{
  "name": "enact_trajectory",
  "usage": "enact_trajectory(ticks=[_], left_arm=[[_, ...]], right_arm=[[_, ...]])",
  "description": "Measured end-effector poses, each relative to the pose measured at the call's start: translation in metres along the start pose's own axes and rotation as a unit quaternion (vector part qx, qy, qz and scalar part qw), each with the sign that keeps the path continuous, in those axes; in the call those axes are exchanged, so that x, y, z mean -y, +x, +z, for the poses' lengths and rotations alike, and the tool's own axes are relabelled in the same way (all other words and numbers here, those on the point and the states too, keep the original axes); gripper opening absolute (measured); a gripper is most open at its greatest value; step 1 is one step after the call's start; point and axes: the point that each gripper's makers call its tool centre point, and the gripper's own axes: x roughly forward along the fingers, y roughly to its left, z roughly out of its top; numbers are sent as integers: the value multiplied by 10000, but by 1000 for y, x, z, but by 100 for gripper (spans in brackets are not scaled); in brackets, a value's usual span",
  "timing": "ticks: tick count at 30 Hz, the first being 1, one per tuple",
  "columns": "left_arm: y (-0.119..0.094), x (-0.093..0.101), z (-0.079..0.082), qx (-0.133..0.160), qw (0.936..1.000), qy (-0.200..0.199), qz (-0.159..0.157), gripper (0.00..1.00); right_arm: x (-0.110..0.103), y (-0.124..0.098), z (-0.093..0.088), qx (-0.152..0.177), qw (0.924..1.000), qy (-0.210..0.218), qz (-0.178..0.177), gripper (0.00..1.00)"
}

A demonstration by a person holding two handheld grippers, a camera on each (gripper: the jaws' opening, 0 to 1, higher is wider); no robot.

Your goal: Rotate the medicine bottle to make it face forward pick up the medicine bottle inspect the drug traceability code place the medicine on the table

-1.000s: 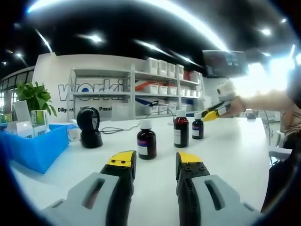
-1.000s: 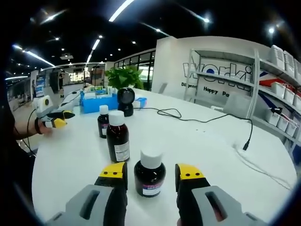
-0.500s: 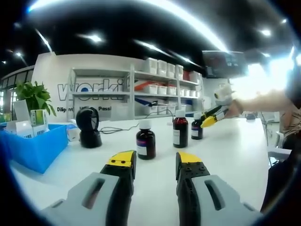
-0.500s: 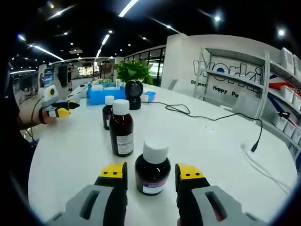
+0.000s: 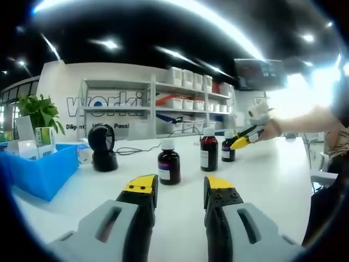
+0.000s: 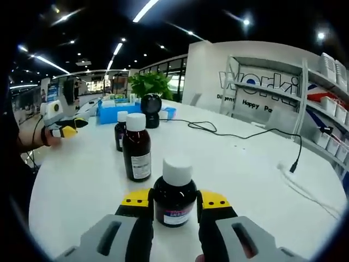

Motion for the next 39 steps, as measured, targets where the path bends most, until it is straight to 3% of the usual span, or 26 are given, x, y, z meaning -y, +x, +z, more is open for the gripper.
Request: enact_trajectory(ticks=[23,39], left_arm=[[0,0,1,7,10000,10,16,26],[-1,0,1,25,10000,14,20,26]], right_arm=[[-3,-2,0,48,9923,446,-1159,26],[10,-1,-2,9,9729,852,-2148,27]])
